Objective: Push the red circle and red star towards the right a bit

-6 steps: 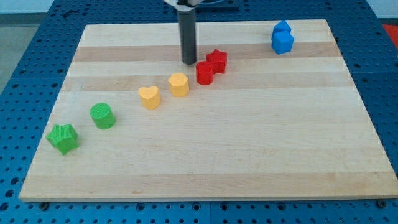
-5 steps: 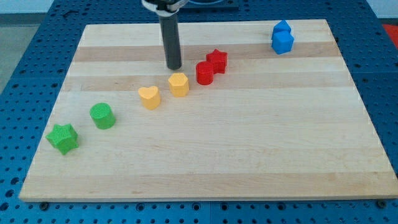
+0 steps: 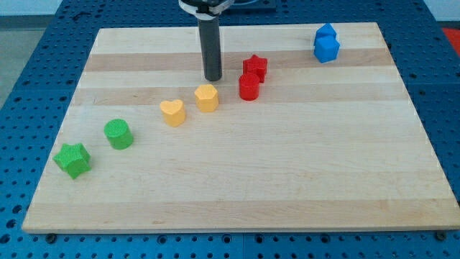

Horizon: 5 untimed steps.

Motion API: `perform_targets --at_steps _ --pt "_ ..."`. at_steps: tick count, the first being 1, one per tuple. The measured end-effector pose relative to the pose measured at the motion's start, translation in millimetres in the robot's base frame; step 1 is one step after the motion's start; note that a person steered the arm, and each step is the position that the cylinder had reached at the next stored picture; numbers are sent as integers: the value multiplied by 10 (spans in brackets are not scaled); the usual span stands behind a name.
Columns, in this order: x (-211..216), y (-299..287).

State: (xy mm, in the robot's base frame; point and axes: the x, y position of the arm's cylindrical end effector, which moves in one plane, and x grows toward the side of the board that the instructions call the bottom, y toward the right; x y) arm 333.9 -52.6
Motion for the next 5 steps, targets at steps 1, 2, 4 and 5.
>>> perform_targets --at_steps 1,2,4,5 --pt "-129 175" --pt "-214 494" --pt "-217 676" --pt "-217 828"
